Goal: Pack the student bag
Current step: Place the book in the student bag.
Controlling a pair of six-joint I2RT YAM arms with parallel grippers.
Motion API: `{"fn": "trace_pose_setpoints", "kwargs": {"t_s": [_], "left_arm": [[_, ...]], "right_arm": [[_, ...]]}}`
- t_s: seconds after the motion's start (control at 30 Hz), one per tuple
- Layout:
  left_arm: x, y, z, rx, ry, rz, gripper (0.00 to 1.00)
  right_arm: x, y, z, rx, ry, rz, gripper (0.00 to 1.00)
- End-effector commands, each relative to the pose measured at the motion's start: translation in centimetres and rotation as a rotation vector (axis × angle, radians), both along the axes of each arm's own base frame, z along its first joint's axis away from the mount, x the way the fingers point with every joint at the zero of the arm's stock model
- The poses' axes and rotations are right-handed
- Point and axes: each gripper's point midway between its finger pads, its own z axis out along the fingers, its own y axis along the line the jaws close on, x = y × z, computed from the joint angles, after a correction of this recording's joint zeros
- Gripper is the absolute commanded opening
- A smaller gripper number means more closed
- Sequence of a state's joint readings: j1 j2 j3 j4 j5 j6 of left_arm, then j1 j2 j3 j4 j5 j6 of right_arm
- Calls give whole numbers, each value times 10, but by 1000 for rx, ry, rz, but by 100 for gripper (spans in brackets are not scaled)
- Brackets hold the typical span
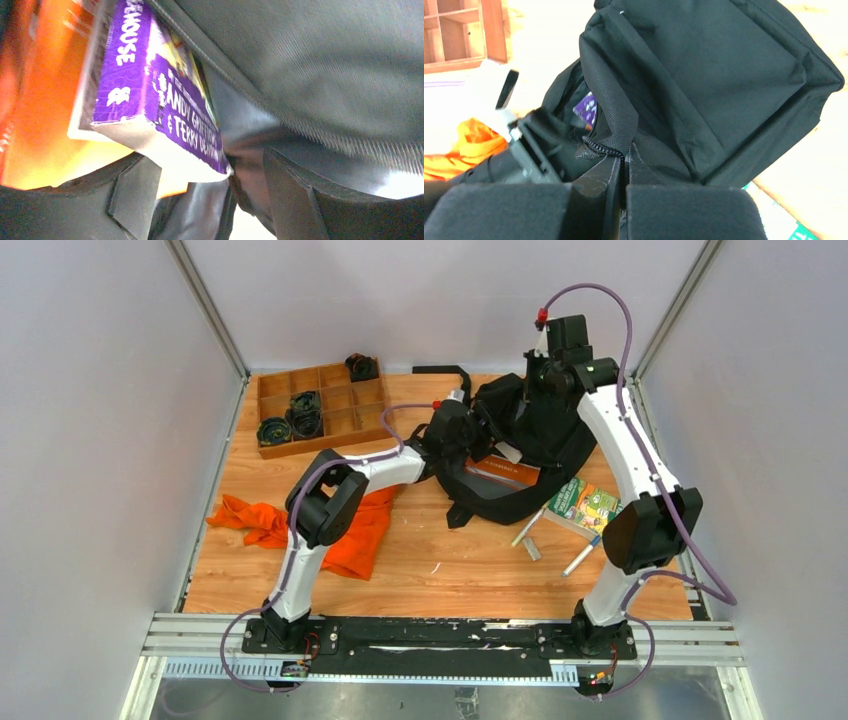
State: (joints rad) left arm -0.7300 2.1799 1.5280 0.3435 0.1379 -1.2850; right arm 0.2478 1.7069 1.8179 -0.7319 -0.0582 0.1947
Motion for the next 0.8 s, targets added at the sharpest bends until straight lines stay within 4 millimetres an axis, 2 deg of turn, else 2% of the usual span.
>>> {"fn": "trace_pose_setpoints", "kwargs": {"t_s": [0.0,0.07,0.1,0.3,0.4,0.47,0.53,0.57,0.77], "left_arm": [[-49,-1,49,29,-115,-252,73],[-67,5,52,75,-132,-336,73],[-73,10,60,88,-152,-356,73],[-100,34,69,203,-204,-446,73],[-111,44,74,236,-254,-485,73],[-109,53,84,243,-351,-441,73],[-109,55,103,207,-475,-426,76],[-111,54,105,210,-511,-447,76],[-94,48,95,261,-542,-398,78]], "right_arm": [[24,-4,22,25,-61,-19,0],[30,-4,21,26,-58,-17,0],[33,-2,20,27,-53,-13,0],[40,6,9,55,-27,4,0],[37,13,7,87,-9,25,0],[33,16,6,103,2,39,0],[28,16,4,106,7,42,0],[25,16,4,108,10,41,0],[15,20,3,136,19,67,0]]}}
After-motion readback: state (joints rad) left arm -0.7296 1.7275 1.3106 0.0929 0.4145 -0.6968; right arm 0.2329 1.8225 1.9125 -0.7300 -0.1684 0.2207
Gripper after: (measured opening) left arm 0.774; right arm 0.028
